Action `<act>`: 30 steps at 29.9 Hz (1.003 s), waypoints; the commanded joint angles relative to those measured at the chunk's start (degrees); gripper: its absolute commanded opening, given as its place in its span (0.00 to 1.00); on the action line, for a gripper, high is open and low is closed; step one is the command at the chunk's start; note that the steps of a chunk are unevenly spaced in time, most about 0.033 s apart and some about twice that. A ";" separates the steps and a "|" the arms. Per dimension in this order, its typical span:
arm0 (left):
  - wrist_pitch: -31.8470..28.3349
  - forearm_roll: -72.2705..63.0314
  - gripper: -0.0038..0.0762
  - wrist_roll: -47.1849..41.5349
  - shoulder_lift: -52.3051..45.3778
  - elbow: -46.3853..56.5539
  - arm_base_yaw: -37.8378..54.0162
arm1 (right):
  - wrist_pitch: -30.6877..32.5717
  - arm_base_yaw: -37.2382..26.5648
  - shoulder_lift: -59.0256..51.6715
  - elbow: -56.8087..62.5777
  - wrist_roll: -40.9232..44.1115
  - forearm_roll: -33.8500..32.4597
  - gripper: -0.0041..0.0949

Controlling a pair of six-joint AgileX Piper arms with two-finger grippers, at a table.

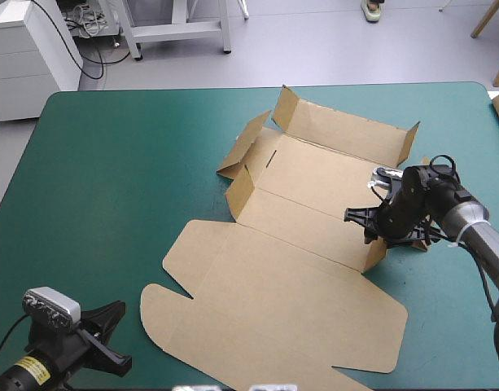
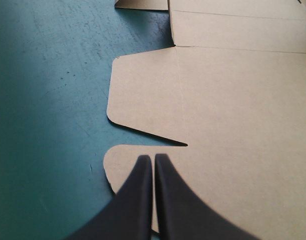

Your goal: Fold the box

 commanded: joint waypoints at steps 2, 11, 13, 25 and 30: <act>-3.61 -1.04 0.04 1.52 0.74 -1.86 -0.37 | -0.18 -0.49 -1.76 -1.17 -0.55 -0.37 0.34; -3.61 -1.04 0.04 1.64 0.74 -1.86 -0.37 | 3.44 -0.49 1.30 -1.17 -4.55 -0.59 0.02; -3.61 -1.04 0.04 1.64 0.74 -1.86 -0.37 | 3.44 -0.49 1.41 -1.42 -5.73 -0.70 0.02; -3.51 -1.04 0.04 1.64 0.74 -1.86 -0.37 | 7.35 -3.61 2.81 -11.19 -14.60 -10.93 0.02; -3.51 -1.04 0.04 1.64 0.74 -1.86 -0.37 | 10.90 -6.84 6.99 -18.19 -21.49 -11.59 0.02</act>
